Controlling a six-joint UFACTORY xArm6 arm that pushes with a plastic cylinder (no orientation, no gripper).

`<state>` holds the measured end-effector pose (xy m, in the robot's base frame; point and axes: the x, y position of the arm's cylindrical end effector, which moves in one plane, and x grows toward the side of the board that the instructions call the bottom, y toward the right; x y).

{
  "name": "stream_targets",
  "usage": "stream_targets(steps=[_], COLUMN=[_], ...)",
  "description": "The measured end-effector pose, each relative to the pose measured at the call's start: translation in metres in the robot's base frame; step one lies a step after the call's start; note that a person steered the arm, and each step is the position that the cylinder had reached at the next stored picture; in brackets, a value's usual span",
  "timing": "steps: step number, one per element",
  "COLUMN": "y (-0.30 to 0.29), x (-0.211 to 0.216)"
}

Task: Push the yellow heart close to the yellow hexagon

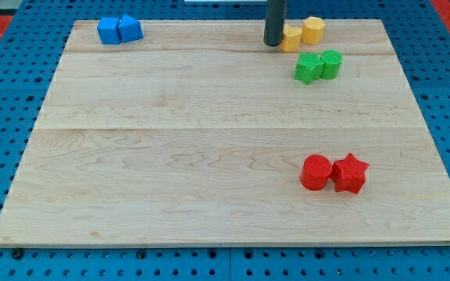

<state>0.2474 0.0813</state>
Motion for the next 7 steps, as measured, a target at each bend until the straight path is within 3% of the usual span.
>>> stream_targets(steps=[7], y=[-0.012], x=[0.013])
